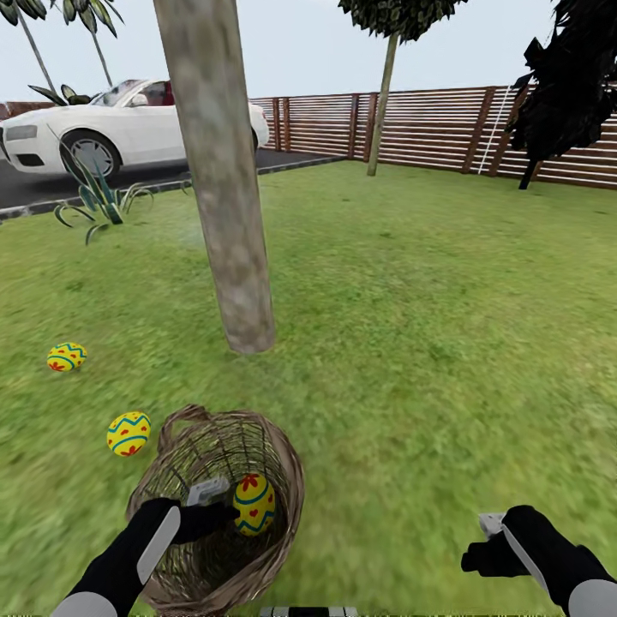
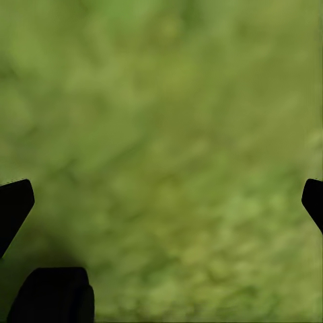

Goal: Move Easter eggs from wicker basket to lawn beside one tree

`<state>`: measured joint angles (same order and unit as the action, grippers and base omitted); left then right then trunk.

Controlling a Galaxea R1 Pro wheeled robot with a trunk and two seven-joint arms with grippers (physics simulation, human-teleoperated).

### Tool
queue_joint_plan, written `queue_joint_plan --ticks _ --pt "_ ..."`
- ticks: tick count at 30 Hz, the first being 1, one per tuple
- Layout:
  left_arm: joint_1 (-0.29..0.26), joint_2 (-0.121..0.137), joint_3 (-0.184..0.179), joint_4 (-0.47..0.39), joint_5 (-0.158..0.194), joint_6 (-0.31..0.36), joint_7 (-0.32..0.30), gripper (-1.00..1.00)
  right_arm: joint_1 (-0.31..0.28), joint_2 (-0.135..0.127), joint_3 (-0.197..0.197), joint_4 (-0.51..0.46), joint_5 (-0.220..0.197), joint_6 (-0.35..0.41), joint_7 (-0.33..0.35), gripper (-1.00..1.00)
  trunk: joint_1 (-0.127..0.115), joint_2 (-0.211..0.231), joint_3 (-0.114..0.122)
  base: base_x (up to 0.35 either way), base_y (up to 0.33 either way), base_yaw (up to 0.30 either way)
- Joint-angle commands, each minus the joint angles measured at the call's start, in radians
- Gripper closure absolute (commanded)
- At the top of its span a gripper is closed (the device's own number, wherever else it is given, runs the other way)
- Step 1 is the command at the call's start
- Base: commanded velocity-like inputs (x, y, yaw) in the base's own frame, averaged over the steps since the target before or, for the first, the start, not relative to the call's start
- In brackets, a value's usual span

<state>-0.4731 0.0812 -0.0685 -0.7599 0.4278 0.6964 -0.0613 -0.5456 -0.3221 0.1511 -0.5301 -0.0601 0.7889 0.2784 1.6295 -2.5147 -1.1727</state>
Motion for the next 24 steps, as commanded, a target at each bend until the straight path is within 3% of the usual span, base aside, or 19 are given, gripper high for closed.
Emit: queue_joint_plan --ticks 1,12,24 --pt "-0.001 0.000 -0.002 -0.001 -0.003 0.003 -0.003 -1.00 -0.001 -0.002 0.007 -0.001 -0.006 0.004 -0.001 -1.00 0.000 -0.001 -0.005 0.000 0.000 0.000" --pt "0.000 0.000 -0.003 -0.001 -0.001 0.003 -0.003 -1.00 -0.001 -0.001 0.007 -0.001 -0.006 0.004 -0.002 -1.00 0.005 -0.003 -0.047 0.000 0.000 0.000" --pt "0.000 -0.002 -0.004 -0.001 -0.001 0.003 -0.004 -1.00 -0.001 -0.001 0.007 -0.001 -0.006 0.004 -0.002 -1.00 0.005 -0.003 -0.047 0.000 0.000 0.000"
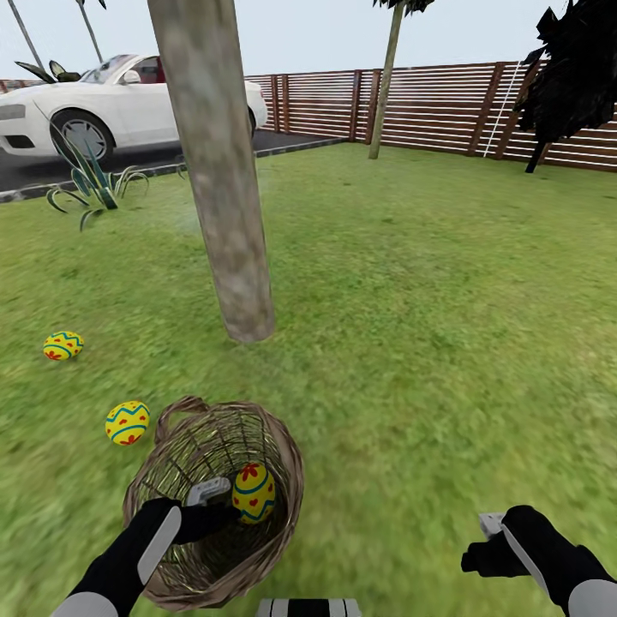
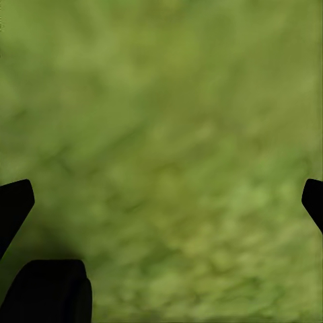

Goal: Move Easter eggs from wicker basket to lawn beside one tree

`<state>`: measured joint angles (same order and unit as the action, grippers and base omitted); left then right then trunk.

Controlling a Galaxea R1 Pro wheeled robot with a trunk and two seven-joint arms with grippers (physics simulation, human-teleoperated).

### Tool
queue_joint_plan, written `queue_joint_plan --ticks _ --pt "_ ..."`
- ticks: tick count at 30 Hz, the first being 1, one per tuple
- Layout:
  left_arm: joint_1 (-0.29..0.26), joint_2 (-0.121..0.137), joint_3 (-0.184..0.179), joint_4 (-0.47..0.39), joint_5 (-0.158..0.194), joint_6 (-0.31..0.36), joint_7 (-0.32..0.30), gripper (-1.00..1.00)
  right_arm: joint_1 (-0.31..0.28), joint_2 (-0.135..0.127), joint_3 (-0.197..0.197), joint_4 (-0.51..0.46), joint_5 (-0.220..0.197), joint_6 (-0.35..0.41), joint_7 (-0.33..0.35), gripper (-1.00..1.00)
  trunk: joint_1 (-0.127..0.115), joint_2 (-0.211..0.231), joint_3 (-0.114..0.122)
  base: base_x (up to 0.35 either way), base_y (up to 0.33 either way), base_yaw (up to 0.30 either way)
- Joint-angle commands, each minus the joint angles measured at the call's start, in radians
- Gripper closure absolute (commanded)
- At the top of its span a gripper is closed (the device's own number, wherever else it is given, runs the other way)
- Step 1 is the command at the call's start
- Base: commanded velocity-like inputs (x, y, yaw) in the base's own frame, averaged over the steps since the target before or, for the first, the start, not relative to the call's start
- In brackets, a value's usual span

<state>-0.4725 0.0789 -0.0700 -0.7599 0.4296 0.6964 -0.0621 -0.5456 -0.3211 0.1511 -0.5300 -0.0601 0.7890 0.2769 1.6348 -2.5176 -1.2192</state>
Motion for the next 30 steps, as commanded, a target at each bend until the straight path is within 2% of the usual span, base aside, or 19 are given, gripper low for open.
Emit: queue_joint_plan --ticks 1,10,17,30 --pt "-0.001 -0.001 -0.002 -0.001 -0.002 0.003 -0.003 -1.00 0.000 -0.002 0.007 -0.001 -0.006 0.004 -0.001 -1.00 0.000 0.000 -0.001 0.000 0.000 0.000" --pt "-0.001 -0.008 -0.002 -0.001 -0.002 0.002 -0.005 -1.00 0.000 -0.001 0.008 -0.001 -0.006 0.004 -0.001 -1.00 0.000 0.000 -0.001 0.000 0.000 0.000" --pt "-0.001 -0.011 -0.004 -0.001 -0.007 -0.050 -0.002 -1.00 0.000 -0.001 0.008 -0.002 -0.006 0.004 -0.001 -1.00 0.000 0.000 -0.001 0.000 -0.141 0.000" --pt "-0.001 -0.011 -0.004 0.019 -0.004 -0.055 -0.004 -1.00 0.000 0.003 0.009 -0.001 -0.005 0.004 -0.001 -1.00 0.000 0.000 -0.001 0.000 -0.015 0.000"
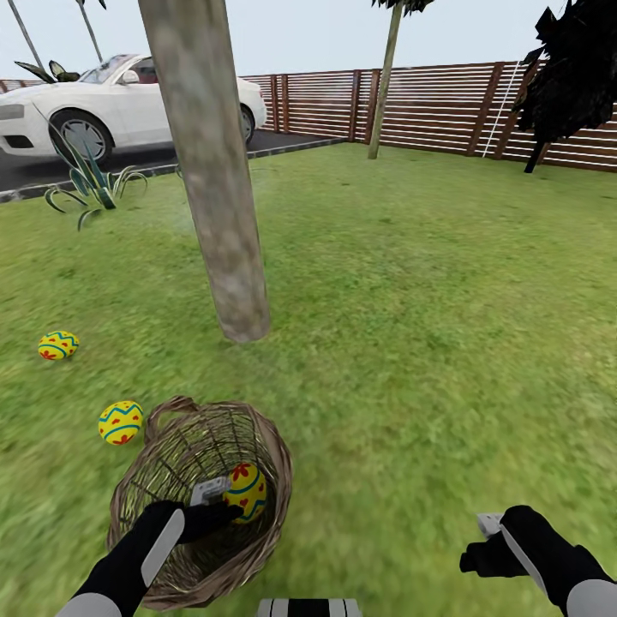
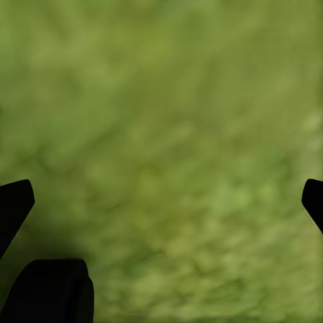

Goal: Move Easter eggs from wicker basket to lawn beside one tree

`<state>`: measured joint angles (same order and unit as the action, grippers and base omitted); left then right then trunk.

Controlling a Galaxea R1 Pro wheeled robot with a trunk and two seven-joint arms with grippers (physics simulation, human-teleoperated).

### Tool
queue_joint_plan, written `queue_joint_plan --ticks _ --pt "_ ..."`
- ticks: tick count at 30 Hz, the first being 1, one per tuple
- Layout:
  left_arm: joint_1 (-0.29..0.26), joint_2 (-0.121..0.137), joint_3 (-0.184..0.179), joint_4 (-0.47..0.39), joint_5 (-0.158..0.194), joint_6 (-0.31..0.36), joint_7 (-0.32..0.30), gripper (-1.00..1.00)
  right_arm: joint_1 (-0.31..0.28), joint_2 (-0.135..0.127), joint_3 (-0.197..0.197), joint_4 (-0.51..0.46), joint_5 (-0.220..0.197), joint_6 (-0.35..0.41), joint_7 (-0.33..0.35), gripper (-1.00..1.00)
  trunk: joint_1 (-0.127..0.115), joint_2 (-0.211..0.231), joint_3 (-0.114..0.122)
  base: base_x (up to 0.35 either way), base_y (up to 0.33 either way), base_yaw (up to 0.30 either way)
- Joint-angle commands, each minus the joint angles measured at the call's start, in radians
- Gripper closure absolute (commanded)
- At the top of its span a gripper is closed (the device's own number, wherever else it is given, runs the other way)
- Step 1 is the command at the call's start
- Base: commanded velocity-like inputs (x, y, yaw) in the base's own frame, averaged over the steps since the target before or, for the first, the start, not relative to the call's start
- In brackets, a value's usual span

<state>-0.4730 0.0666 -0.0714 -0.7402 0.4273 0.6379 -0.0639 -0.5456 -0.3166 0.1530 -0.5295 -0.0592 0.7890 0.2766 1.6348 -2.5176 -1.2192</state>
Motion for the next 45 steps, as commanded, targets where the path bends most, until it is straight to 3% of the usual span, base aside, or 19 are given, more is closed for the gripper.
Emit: queue_joint_plan --ticks 1,10,20,40,45 --pt "0.000 0.001 -0.002 -0.001 -0.001 0.003 -0.002 -1.00 0.000 -0.001 0.007 -0.002 -0.006 0.004 -0.001 -1.00 0.000 0.000 -0.001 0.000 0.000 0.000" --pt "0.000 0.000 -0.003 0.000 -0.001 -0.001 -0.001 -1.00 0.000 0.002 0.008 -0.002 -0.004 0.004 -0.002 -1.00 0.000 0.000 -0.001 0.012 -0.006 0.000" --pt "0.000 -0.014 -0.002 0.001 -0.001 -0.001 -0.001 -1.00 0.000 0.003 0.008 -0.001 -0.004 0.004 -0.002 -1.00 0.000 0.000 -0.001 0.224 -0.024 0.000" --pt "0.000 -0.016 -0.002 0.002 0.001 -0.003 -0.001 -1.00 0.000 0.004 0.008 -0.001 -0.004 0.004 -0.002 -1.00 0.000 0.000 -0.001 0.005 0.000 0.000" --pt "0.000 -0.016 -0.002 0.001 0.001 -0.003 -0.001 -1.00 0.000 0.004 0.008 -0.001 -0.004 0.004 -0.002 -1.00 0.002 -0.002 -0.020 0.000 0.000 0.000"
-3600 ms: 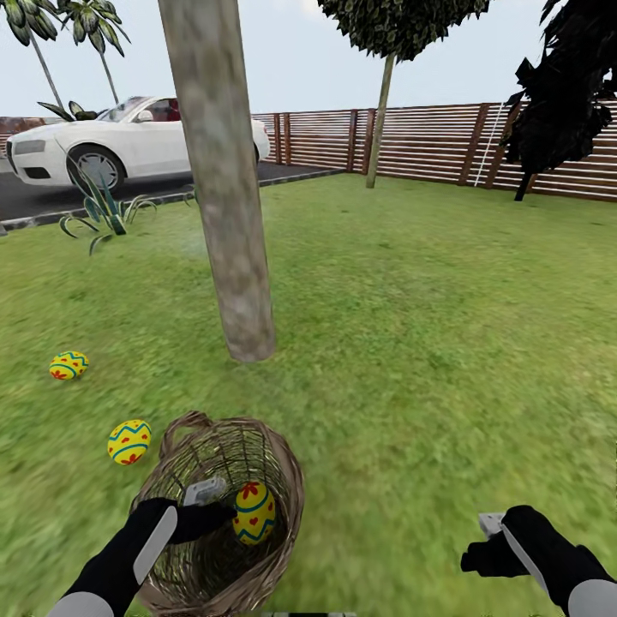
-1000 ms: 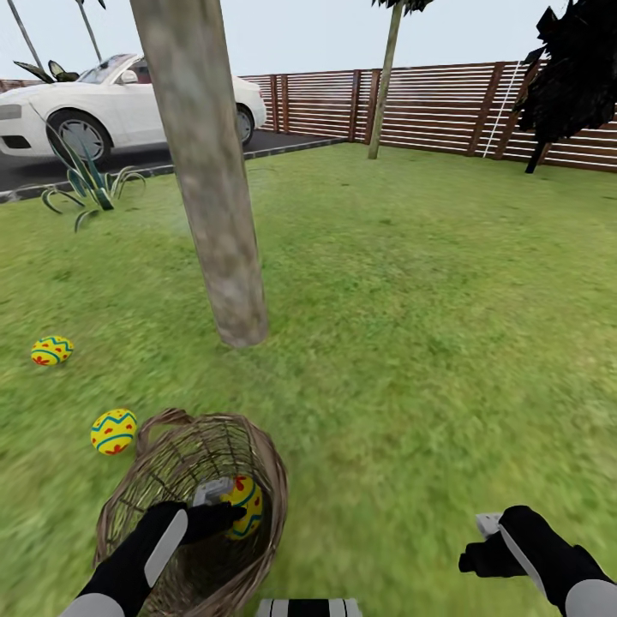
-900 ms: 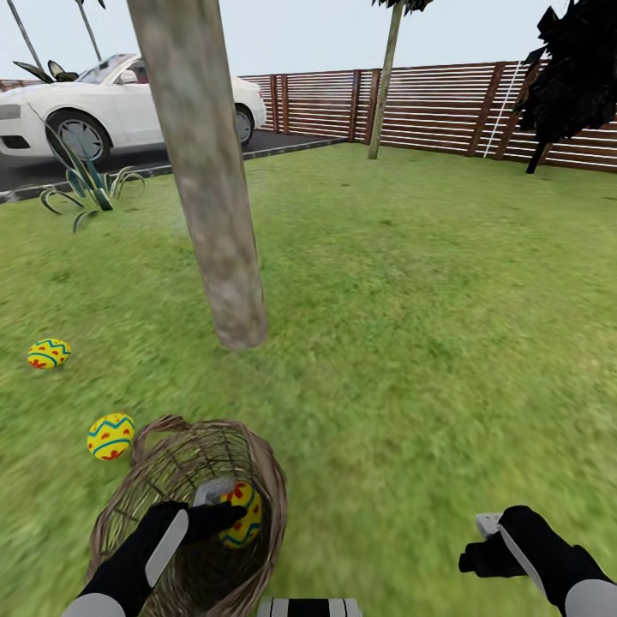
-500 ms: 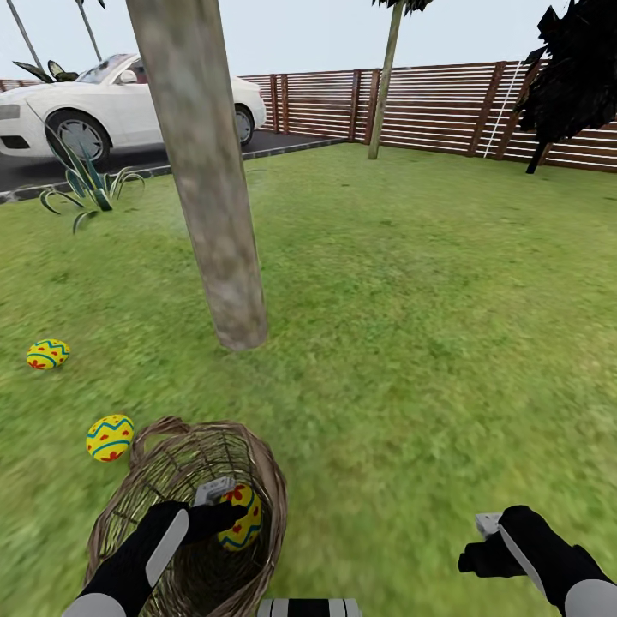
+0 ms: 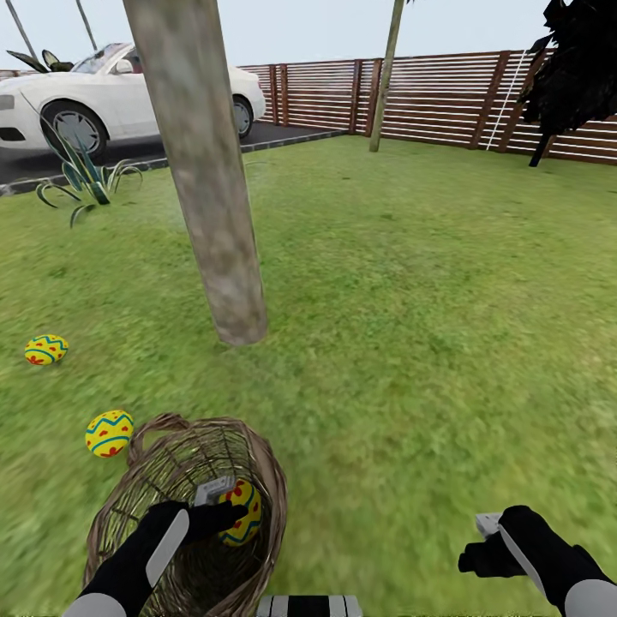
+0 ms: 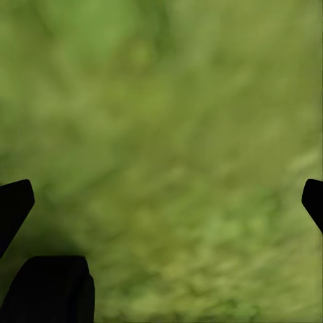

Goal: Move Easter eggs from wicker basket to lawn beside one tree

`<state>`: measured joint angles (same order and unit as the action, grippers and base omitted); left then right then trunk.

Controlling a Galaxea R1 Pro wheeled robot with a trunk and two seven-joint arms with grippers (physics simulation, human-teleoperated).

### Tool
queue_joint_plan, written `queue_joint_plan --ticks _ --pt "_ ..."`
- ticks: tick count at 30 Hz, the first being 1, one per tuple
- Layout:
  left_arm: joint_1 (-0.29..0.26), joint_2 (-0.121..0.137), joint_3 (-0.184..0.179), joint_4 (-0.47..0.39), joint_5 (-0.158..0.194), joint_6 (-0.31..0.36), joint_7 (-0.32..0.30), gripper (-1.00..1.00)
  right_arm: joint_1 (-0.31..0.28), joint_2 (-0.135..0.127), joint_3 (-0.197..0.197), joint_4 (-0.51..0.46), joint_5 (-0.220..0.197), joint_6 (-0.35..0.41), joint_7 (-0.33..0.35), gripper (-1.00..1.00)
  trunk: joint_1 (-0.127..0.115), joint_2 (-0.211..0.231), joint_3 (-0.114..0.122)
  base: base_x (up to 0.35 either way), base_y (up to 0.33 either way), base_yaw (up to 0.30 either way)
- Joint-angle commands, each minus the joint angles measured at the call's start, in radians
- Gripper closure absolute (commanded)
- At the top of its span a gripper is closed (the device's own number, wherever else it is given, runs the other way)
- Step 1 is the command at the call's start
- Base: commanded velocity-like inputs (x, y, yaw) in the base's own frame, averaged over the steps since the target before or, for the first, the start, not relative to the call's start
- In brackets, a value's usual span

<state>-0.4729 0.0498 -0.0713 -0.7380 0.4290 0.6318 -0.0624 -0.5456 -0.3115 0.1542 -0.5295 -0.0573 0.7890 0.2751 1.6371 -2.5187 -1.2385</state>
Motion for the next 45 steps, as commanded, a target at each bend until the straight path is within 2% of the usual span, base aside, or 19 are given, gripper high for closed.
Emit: queue_joint_plan --ticks 1,10,16,34,45 --pt "0.000 0.001 -0.002 -0.001 -0.001 0.003 -0.002 -1.00 0.000 -0.001 0.007 -0.001 -0.006 0.004 -0.001 -1.00 0.000 0.000 -0.001 0.000 0.000 0.000" --pt "0.000 0.001 -0.002 -0.001 -0.001 0.003 -0.002 -1.00 0.000 -0.001 0.007 -0.001 -0.006 0.004 -0.001 -1.00 0.000 0.000 -0.001 0.000 0.000 0.000" --pt "0.000 0.001 -0.002 -0.001 -0.002 0.003 -0.002 -1.00 0.000 -0.001 0.007 -0.001 -0.006 0.004 -0.001 -1.00 0.002 -0.002 -0.024 0.000 0.000 0.000" --pt "0.000 0.002 -0.002 -0.001 -0.001 0.002 -0.002 -1.00 0.000 -0.001 0.007 -0.001 -0.005 0.004 -0.001 -1.00 0.002 -0.002 -0.024 0.000 0.000 0.000" --pt "0.000 0.014 0.003 -0.006 -0.009 0.003 -0.002 -1.00 0.000 0.000 0.008 -0.001 -0.005 0.003 -0.002 -1.00 0.002 -0.002 -0.024 0.000 0.000 0.000"
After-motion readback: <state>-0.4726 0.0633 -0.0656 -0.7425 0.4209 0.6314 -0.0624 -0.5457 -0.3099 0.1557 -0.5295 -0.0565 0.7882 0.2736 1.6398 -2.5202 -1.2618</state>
